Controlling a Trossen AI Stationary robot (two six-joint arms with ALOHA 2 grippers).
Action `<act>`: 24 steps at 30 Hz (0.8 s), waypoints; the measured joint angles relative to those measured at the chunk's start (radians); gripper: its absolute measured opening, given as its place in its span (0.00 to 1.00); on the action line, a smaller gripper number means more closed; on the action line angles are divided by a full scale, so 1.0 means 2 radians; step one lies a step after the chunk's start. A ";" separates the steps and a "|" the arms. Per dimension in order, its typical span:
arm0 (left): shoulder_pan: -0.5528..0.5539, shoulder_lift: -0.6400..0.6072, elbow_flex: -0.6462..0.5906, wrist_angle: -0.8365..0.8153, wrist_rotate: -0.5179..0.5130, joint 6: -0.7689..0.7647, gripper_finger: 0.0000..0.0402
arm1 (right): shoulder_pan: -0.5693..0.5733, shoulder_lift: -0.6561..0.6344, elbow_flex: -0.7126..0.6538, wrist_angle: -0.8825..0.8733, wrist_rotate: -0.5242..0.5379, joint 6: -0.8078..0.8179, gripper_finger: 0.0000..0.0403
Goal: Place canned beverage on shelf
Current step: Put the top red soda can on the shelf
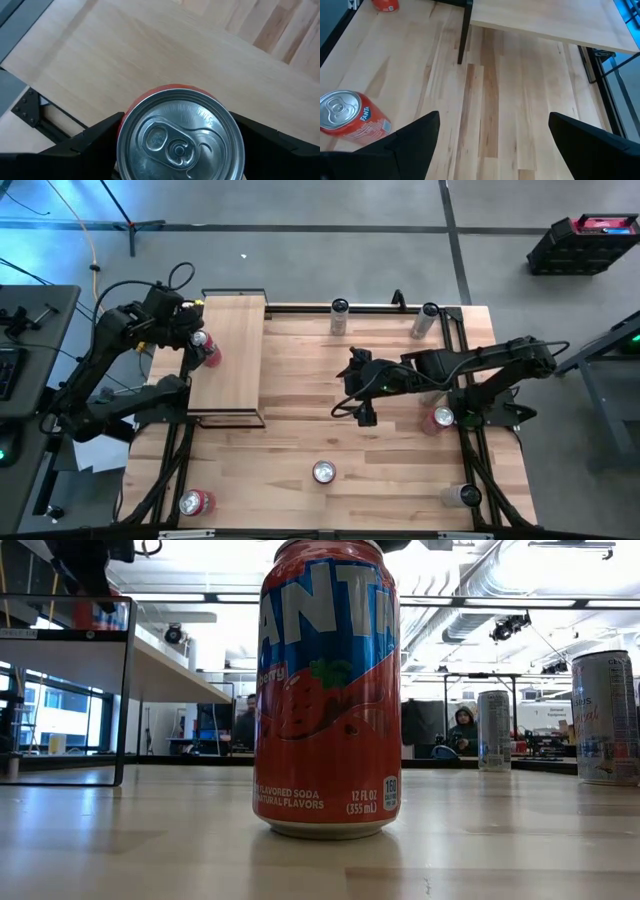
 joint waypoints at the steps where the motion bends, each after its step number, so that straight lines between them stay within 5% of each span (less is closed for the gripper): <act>1: -0.003 0.000 0.000 0.000 -0.001 0.000 0.81 | 0.000 0.000 0.000 0.000 0.000 0.000 0.89; 24: -0.050 0.011 0.000 -0.001 -0.048 0.000 0.86 | 0.000 0.000 0.000 0.009 0.014 0.022 0.89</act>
